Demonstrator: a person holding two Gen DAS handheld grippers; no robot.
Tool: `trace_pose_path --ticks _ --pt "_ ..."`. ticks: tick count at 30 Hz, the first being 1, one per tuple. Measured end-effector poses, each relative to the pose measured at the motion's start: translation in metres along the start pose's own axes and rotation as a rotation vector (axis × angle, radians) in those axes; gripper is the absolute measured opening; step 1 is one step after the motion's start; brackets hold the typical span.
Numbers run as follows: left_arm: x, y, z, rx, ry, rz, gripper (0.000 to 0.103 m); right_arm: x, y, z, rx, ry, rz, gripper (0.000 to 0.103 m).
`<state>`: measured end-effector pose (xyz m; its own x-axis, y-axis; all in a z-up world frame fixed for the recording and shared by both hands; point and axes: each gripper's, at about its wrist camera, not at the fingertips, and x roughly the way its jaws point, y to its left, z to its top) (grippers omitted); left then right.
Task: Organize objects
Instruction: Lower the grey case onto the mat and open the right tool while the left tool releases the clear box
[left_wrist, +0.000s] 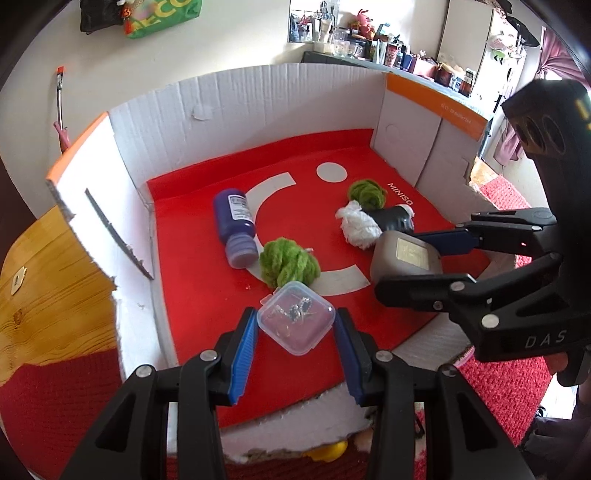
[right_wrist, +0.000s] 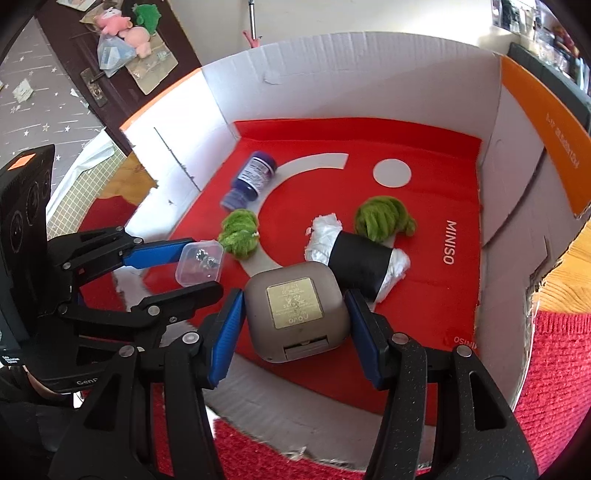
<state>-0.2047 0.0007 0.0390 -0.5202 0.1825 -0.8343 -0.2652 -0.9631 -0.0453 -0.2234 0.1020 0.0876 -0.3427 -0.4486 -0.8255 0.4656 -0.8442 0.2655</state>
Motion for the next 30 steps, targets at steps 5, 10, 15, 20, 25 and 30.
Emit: trace_pose_path --ticks 5,10,15,20,25,30 --pt "0.004 0.003 0.004 -0.015 -0.003 0.003 0.044 0.002 0.002 0.002 -0.024 -0.024 -0.053 0.054" --pt "0.010 0.007 0.007 -0.024 -0.011 0.021 0.044 0.001 -0.001 0.005 -0.030 -0.054 -0.100 0.054" --pt "0.015 0.008 0.013 -0.038 -0.020 0.033 0.044 0.002 -0.004 0.006 -0.041 -0.064 -0.138 0.054" --pt "0.018 0.009 0.015 -0.052 -0.029 0.044 0.044 0.001 -0.008 0.006 -0.032 -0.082 -0.181 0.054" --pt "0.022 0.007 0.017 -0.060 -0.041 0.056 0.044 0.004 -0.008 0.004 -0.035 -0.091 -0.218 0.054" --pt "0.024 0.007 0.015 -0.066 -0.052 0.057 0.044 0.004 -0.010 0.004 -0.023 -0.098 -0.206 0.054"
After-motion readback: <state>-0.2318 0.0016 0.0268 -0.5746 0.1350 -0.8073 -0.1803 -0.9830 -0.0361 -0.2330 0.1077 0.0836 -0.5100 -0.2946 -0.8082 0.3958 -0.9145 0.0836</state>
